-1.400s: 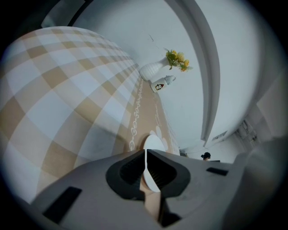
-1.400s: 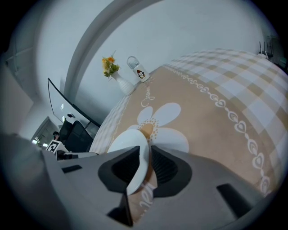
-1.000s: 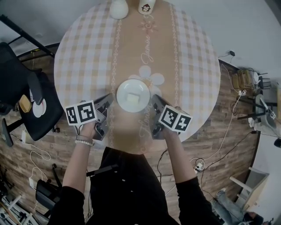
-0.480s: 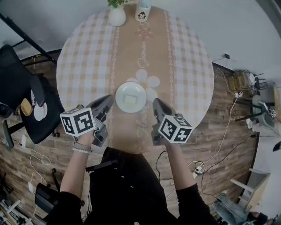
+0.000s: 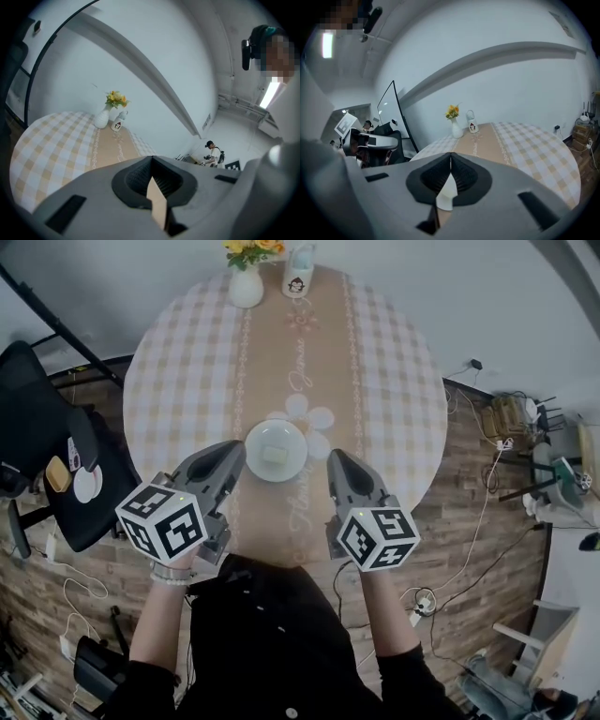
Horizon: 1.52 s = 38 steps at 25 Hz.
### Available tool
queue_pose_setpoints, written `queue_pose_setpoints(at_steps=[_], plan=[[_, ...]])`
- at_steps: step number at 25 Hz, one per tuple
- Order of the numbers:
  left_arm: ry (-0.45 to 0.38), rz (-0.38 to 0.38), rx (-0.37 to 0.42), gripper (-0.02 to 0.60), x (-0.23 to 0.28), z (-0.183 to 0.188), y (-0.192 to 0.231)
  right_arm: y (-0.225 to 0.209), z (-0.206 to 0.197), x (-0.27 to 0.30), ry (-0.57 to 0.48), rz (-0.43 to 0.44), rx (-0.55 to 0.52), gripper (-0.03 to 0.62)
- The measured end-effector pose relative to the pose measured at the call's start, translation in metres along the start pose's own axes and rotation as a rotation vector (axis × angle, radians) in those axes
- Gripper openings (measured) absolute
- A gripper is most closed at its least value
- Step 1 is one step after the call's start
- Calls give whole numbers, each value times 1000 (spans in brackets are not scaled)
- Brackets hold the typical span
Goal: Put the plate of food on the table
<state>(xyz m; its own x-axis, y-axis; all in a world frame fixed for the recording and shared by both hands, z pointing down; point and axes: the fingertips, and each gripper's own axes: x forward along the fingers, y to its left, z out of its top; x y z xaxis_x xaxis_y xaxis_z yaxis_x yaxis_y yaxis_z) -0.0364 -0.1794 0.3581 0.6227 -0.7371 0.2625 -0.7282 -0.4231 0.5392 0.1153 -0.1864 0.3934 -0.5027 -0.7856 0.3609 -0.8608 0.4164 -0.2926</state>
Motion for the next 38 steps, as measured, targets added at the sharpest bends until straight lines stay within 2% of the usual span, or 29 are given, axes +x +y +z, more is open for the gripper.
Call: queue_pose_setpoints(at_steps=[4, 11, 18, 22, 24, 30, 34, 38], plan=[[-47, -12, 52, 1, -9, 19, -19, 14, 25, -14, -53, 15, -68, 0], [-65, 5, 144, 2, -28, 44, -51, 44, 56, -36, -111, 31, -229, 0], [-133, 7, 256, 2, -40, 58, -75, 69, 77, -52, -176, 50, -300, 0], [-146, 30, 388, 1, -43, 61, -84, 84, 89, -58, -205, 46, -405, 0], [-145, 30, 431, 2, -44, 62, -89, 91, 95, -61, -217, 56, -426, 1], [-172, 32, 445, 2, -51, 71, -90, 94, 104, -65, -242, 59, -414, 1], [-166, 49, 474, 2, -52, 72, -86, 91, 103, -66, -236, 52, -405, 0], [-165, 48, 468, 2, -52, 72, -84, 90, 101, -64, -228, 48, -404, 0]])
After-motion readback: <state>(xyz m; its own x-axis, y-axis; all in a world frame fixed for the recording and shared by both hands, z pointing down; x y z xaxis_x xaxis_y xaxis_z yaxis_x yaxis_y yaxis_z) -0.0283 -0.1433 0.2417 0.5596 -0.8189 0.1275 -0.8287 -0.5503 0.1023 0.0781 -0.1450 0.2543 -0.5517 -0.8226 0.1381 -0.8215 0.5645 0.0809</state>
